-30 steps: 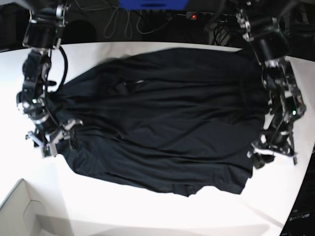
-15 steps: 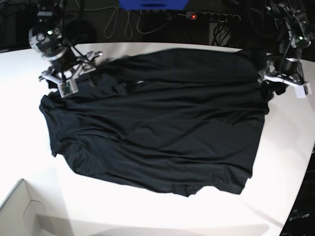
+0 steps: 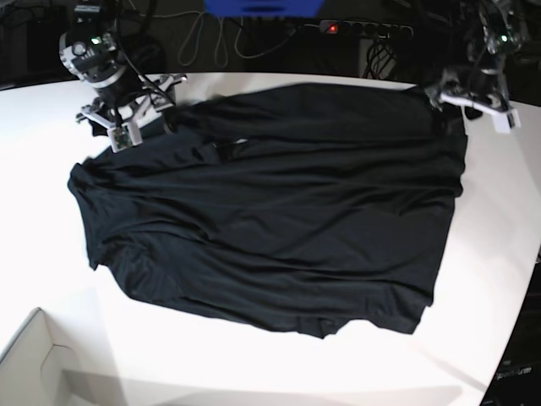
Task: Layout the t-shirt on the table in an organized manner, then fold the t-shirt properly
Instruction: 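Lower the shirt flat with both grippers and release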
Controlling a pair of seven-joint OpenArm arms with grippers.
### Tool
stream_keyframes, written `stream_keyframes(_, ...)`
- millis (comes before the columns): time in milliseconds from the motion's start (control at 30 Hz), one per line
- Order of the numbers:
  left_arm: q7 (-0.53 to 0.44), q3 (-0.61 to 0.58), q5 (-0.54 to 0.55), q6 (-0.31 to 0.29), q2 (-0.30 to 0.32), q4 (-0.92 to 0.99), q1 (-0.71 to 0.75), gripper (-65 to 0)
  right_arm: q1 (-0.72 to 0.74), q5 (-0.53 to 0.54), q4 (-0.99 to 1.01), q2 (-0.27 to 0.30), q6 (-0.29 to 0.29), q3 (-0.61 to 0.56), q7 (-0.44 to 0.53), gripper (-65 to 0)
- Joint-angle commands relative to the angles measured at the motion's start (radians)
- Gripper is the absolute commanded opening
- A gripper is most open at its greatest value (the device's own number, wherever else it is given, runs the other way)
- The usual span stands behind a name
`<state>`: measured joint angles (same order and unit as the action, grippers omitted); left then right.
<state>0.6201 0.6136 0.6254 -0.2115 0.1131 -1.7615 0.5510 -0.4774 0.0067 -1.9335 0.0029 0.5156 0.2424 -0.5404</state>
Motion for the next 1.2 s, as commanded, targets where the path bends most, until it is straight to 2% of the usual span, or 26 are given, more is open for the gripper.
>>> stream_keyframes(0, -0.022, 0.006, 0.011, -0.007, 0.0, -0.028, 0.014, -14.7, 0.001, 0.013, -0.019, 0.004, -0.004, 0.004, 0.023, -20.6)
stream_keyframes(100, -0.024, 0.009, 0.011, -0.009, -0.023, -0.021, 0.044, -14.7, -0.005, 0.013, -0.019, 0.003, -0.004, 0.004, 0.023, -20.6)
stream_keyframes(300, -0.024, 0.007, 0.011, -0.009, -0.025, 0.065, 0.042, -14.7, -0.019, 0.013, -0.019, 0.003, -0.004, 0.002, 0.023, -20.6)
stream_keyframes(567, -0.024, 0.006, 0.009, -0.009, -0.025, 0.09, 0.028, -15.0, -0.02, 0.013, -0.019, 0.003, -0.004, 0.001, 0.023, -20.6)
stream_keyframes(633, -0.024, 0.004, 0.009, -0.009, -0.023, 0.102, 0.022, -19.8, -0.031, 0.013, -0.019, -0.004, -0.004, -0.001, 0.023, -20.6)
stream_keyframes(767, -0.024, 0.007, 0.011, -0.009, -0.023, 0.108, 0.002, -40.9, -0.042, 0.013, -0.02, -0.011, -0.004, -0.015, 0.023, -20.6)
stream_keyframes(833, -0.015, 0.004, 0.011, -0.009, -0.023, 0.108, 0.001, -46.9, -0.062, 0.013, -0.02, -0.008, -0.004, -0.042, 0.023, -20.6)
stream_keyframes(1000, -0.015, 0.004, 0.021, -0.01, -0.023, 0.076, 0.004, -50.0, -0.083, 0.009, -0.017, 0.006, -0.004, -0.13, 0.023, -20.4)
stream_keyframes(1167, -0.015, 0.004, 0.021, -0.01, -0.029, 0.005, 0.025, -50.2, -0.071, 0.009, -0.011, 0.001, -0.004, -0.143, 0.023, -20.4)
